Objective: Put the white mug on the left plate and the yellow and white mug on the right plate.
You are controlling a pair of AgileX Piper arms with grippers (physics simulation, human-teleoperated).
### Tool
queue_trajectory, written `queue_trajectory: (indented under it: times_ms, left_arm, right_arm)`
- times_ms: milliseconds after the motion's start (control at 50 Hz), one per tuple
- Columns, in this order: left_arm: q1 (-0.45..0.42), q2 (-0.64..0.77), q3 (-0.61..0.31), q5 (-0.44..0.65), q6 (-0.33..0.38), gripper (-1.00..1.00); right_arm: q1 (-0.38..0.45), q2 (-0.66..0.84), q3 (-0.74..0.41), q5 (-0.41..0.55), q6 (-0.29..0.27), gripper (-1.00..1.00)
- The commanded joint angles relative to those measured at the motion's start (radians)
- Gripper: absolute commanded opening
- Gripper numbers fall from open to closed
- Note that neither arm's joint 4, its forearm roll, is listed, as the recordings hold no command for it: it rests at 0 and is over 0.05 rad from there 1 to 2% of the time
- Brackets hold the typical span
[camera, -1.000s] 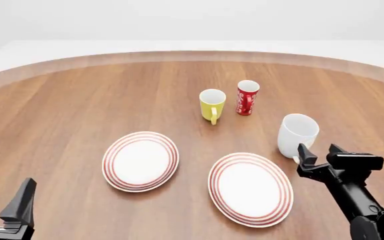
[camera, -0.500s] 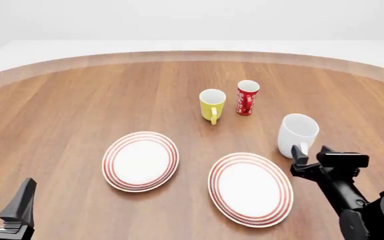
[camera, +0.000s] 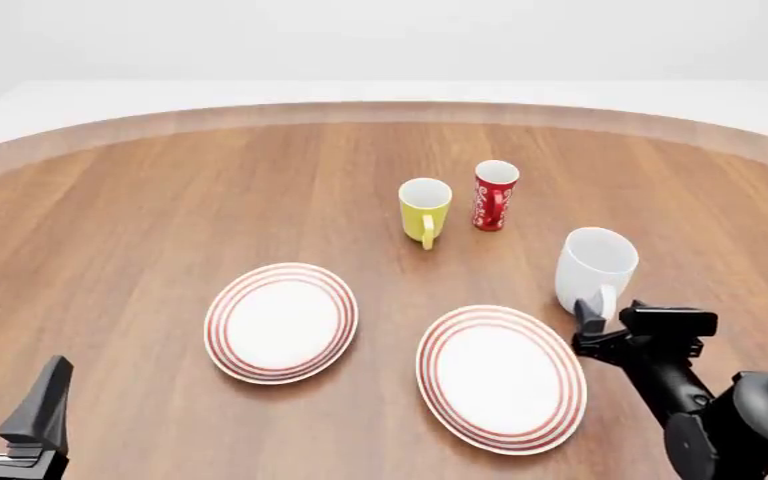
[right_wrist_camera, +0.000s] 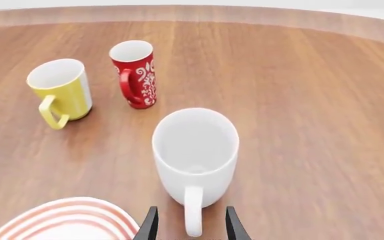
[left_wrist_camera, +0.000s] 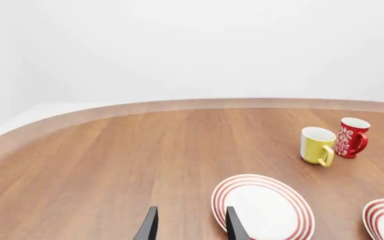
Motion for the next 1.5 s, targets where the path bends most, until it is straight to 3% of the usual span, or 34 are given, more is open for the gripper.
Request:
queue_trajectory:
  times_ms: [20,180,200,560,760,780,880,900,920,1200,1500]
  left_arm:
    - [0.0,0.0,0.0,0.0,0.0,1.0]
    - [0.0,0.0,0.0,0.0,0.0,1.0]
    - [0.0,0.0,0.0,0.0,0.0,1.0]
    - [0.0,0.0,0.0,0.0,0.0,1.0]
    - [0.0,0.0,0.0,0.0,0.0,1.0]
    - [0.0,0.0,0.0,0.0,0.0,1.0]
    - [0.0,0.0,0.0,0.0,0.0,1.0]
    - [0.0,0.0,0.0,0.0,0.0,1.0]
    - [0.0,0.0,0.0,0.0,0.0,1.0]
    - [0.0,0.0,0.0,0.0,0.0,1.0]
    - [0.0,0.0,0.0,0.0,0.0,1.0]
  right_arm:
    - [-0.001,0.058,-0.023,-0.004,0.008,1.0]
    - [-0.001,0.082,-0.034,-0.005,0.011,1.0]
    - [-0.002,0.081,-0.034,-0.005,0.013,-1.0]
    - [-0.023,-0.13,0.056,0.019,-0.002,-1.0]
    - [0.0,-0.352,0.098,0.141,-0.016,-1.0]
    - [0.012,-0.432,0.109,0.196,-0.019,-1.0]
    - [0.04,-0.556,0.121,0.286,-0.034,-1.0]
    - [0.151,-0.893,0.103,0.594,-0.048,-1.0]
    - [0.154,-0.913,0.099,0.62,-0.05,-1.0]
    - [0.218,-1.015,0.065,0.728,-0.086,-1.0]
    - [0.367,-0.995,0.018,0.729,-0.121,-1.0]
